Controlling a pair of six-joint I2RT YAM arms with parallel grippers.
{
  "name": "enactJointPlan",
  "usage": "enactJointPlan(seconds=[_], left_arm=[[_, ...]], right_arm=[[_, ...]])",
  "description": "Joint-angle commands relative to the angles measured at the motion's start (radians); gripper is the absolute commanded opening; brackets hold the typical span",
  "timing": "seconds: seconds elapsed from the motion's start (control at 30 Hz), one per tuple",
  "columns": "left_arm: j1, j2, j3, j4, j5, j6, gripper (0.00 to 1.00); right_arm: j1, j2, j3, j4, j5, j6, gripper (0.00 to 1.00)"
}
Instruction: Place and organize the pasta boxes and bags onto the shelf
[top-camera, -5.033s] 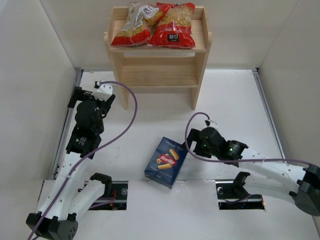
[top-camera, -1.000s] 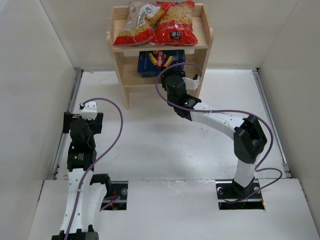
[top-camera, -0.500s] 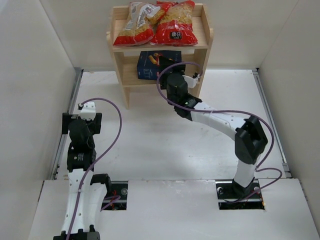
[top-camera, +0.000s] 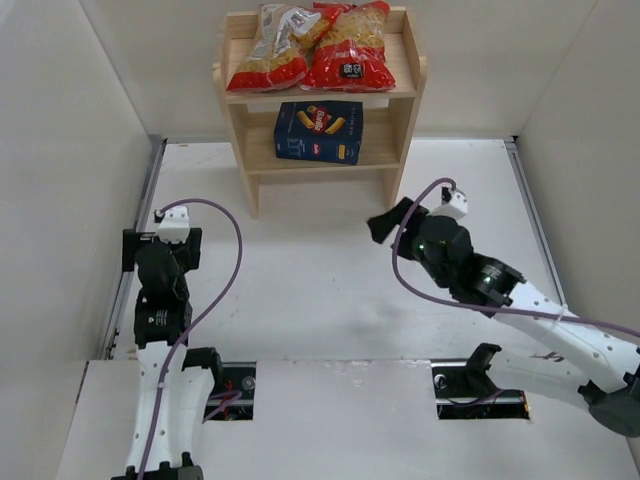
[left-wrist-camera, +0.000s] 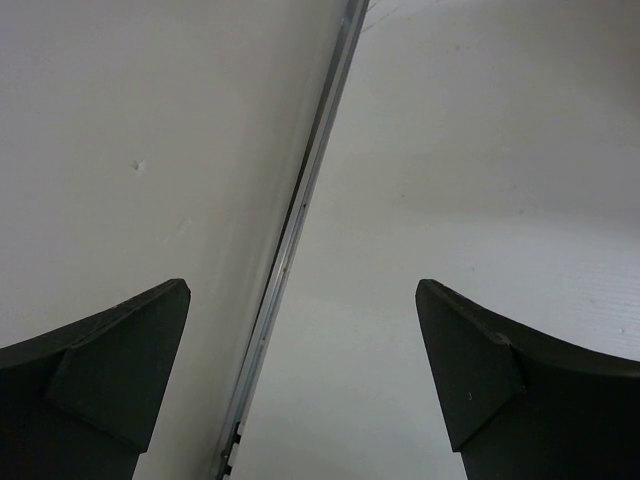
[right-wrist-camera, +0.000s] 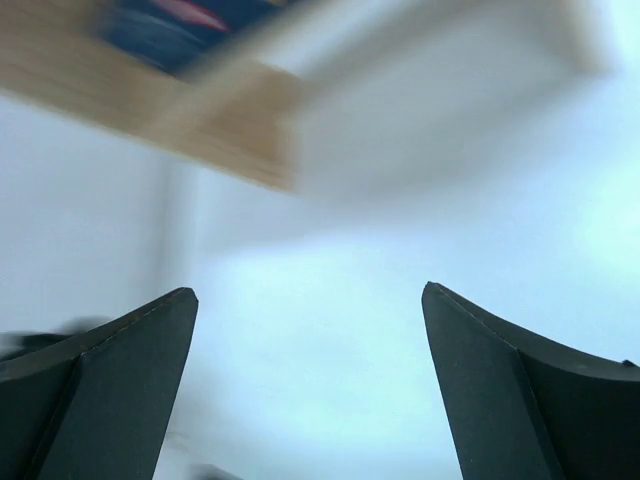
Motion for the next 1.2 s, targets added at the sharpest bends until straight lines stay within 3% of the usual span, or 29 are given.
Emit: enactJointPlan(seconds=[0.0, 0.07, 0.2, 0.3, 0.47, 0.63, 0.93, 1.17], left_arm=[[-0.001, 0.042, -0.006, 0.05, -0.001, -0.008, 1.0], [-0.005, 0.086, 0.0, 0.067, -0.004, -0.01, 1.0], [0.005, 0.162, 0.021, 0.066, -0.013, -0.014, 1.0], [0.023, 0.177, 0.021, 0.058, -0.032, -0.014, 1.0], [0.045, 0.153, -0.003, 0.05, -0.038, -0.007, 1.0], [0.035, 0.133, -0.012, 0.03, -0.046, -0.007, 1.0], [0.021, 0.064, -0.028, -0.008, -0.064, -0.002, 1.0], [0.018, 0.051, -0.039, -0.011, -0.064, -0.004, 1.0]], right_arm=[[-0.208, -0.043, 0.021, -0.674, 0.009, -0.174, 1.0], [-0.402, -0.089, 0.048, -0.736, 0.022, -0.288, 1.0], [-0.679, -0.242, 0.054, -0.635, 0.005, -0.483, 1.0], [-0.748, -0.33, 0.028, -0.575, -0.131, -0.642, 1.0], [-0.859, -0.311, 0.032, -0.67, -0.352, -0.756, 1.0], [-0.831, -0.261, 0.025, -0.722, -0.425, -0.775, 1.0], [-0.811, -0.313, -0.026, -0.687, -0.127, -0.796, 1.0], [-0.791, -0.319, -0.003, -0.713, -0.1, -0.807, 1.0]])
